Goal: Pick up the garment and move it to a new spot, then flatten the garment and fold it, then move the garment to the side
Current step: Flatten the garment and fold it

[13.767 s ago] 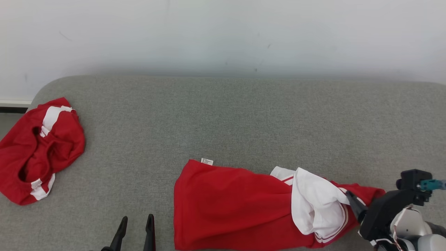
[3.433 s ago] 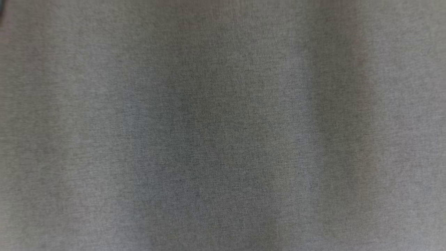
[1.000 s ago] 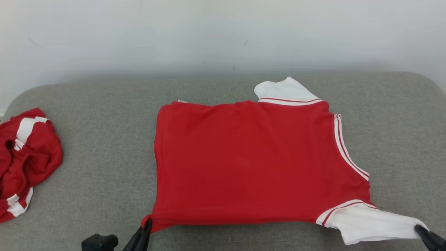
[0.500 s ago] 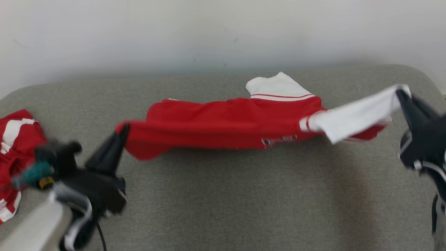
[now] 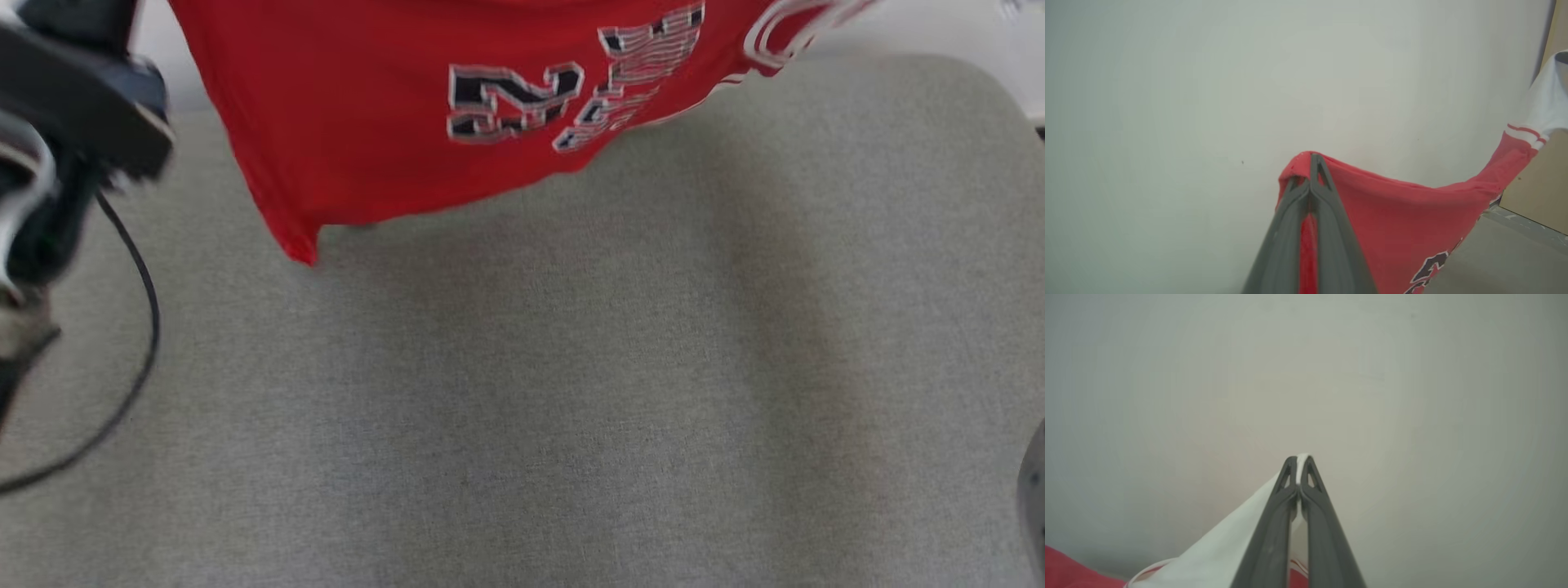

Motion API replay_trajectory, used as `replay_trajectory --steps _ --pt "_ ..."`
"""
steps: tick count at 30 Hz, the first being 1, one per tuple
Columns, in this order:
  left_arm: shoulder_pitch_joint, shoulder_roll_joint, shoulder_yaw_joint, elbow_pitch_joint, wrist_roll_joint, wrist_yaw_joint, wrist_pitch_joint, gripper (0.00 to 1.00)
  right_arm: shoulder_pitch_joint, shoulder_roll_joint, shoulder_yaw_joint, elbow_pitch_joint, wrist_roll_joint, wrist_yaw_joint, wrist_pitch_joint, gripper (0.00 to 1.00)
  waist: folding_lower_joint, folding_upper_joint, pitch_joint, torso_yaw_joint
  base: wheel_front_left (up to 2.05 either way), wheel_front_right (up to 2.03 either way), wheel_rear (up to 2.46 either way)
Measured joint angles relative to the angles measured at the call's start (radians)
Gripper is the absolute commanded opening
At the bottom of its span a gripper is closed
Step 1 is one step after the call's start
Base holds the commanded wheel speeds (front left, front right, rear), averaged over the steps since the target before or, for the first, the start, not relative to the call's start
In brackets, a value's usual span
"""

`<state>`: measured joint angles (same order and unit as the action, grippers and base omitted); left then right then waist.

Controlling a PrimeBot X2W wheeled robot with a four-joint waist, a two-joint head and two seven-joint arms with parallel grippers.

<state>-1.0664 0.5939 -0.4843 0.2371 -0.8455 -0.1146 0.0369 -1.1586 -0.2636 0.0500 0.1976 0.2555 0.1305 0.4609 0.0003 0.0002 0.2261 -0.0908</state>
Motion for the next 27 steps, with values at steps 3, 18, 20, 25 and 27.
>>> replay_trajectory --steps 3,18,20,25,27 --pt "-0.078 -0.002 0.012 0.025 0.008 -0.001 -0.007 0.0 -0.102 -0.008 0.023 0.064 -0.004 0.0 -0.053 0.0 0.0 0.0 0.034 -0.009 0.0 0.0 0.0" --pt "-0.333 -0.061 0.081 0.145 -0.016 0.0 -0.056 0.0 -0.465 0.079 -0.119 0.353 -0.078 0.0 -0.365 0.0 0.0001 0.0001 0.264 -0.039 0.0 0.0 0.0" --pt "-0.344 -0.062 0.081 0.155 -0.007 0.001 -0.073 0.0 -0.49 0.094 -0.144 0.37 -0.086 0.0 -0.407 0.0 0.0001 0.0002 0.28 -0.041 0.0 0.0 0.0" --pt "-0.451 -0.084 0.098 0.171 0.049 0.028 -0.167 0.0 -0.634 0.14 -0.241 0.419 -0.151 0.0 -0.595 0.0 -0.0001 0.0001 0.345 -0.055 0.0 0.0 0.0" --pt "-0.495 -0.094 0.11 0.185 0.061 0.035 -0.215 0.0 -0.675 0.149 -0.264 0.429 -0.179 0.0 -0.657 0.0 -0.0002 0.0 0.365 -0.061 0.0 0.0 0.0"
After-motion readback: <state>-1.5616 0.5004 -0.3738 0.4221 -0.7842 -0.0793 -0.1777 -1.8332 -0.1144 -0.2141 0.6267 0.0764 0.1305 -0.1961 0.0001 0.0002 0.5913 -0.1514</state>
